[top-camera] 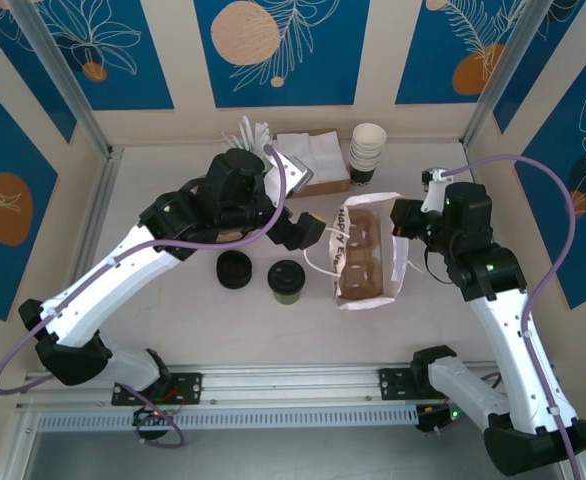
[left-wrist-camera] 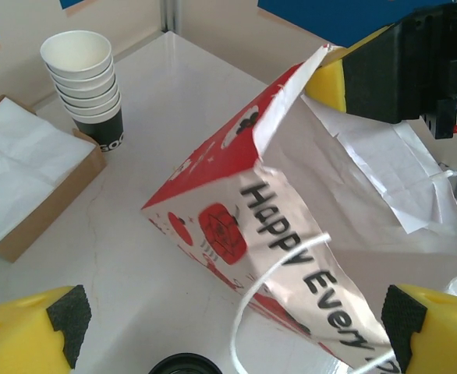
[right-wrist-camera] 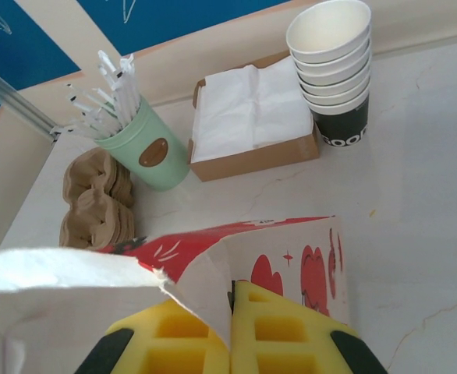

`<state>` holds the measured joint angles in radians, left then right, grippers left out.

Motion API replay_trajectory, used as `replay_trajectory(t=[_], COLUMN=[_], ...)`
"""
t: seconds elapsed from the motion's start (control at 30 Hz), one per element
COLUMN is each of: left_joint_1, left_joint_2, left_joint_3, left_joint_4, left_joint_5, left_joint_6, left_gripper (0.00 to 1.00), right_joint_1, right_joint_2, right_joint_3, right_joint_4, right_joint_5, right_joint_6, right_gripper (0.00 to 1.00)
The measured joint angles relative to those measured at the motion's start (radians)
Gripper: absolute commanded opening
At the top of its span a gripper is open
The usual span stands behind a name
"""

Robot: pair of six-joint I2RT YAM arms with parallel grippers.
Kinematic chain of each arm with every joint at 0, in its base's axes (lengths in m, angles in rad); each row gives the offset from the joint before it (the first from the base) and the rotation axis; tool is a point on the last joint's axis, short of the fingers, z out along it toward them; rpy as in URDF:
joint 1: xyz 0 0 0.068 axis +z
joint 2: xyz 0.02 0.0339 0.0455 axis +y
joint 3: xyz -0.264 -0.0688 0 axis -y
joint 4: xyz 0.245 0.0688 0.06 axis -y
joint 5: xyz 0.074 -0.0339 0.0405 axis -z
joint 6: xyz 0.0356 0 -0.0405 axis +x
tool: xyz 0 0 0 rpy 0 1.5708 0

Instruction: Pack the takeout coffee

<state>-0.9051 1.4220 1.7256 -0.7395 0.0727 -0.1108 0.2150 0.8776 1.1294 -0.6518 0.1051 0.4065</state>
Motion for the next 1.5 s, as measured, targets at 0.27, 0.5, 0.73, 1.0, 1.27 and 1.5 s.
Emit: replay_trajectory(t=[0.27, 0.5, 0.73, 1.0, 1.27, 1.5], left_joint_1=[0.000, 0.000, 0.000, 0.000, 0.000, 0.000], left_joint_2=[0.000, -0.012, -0.031, -0.040, -0.068, -0.068], left_joint_3=[-0.064, -0.149, -0.171, -0.212, -0.247, -0.247], left_joint_4=[0.033, 0.071, 0.097, 0.113, 0.122, 0.122], left_joint_5=[-0.016, -0.031, -0.034, -0.095, -0.134, -0.134], left_joint_6=[-0.019, -0.031, -0.046, -0.048, -0.045, -0.044], left_gripper=[0.98, 0.98, 0.98, 1.00, 1.00, 1.00], right_joint_1=[-0.001, -0.076, -0.189, -0.245, -0.265, -0.275], right_joint_2=[0.058, 0.129, 0.250, 0.323, 0.338, 0.321], right_joint_3=[0.052, 0.076, 0.080, 0.090, 0.142, 0.200], right_joint_4=[-0.088, -0.144, -0.174, -0.175, -0.197, -0.228], right_joint_5=[0.008, -0.029, -0.145, -0.242, -0.277, -0.270], right_joint_6=[0.089, 0.127, 0.163, 0.192, 0.169, 0.120], right_gripper=[0.00, 0.00, 0.00, 0.19, 0.50, 0.55])
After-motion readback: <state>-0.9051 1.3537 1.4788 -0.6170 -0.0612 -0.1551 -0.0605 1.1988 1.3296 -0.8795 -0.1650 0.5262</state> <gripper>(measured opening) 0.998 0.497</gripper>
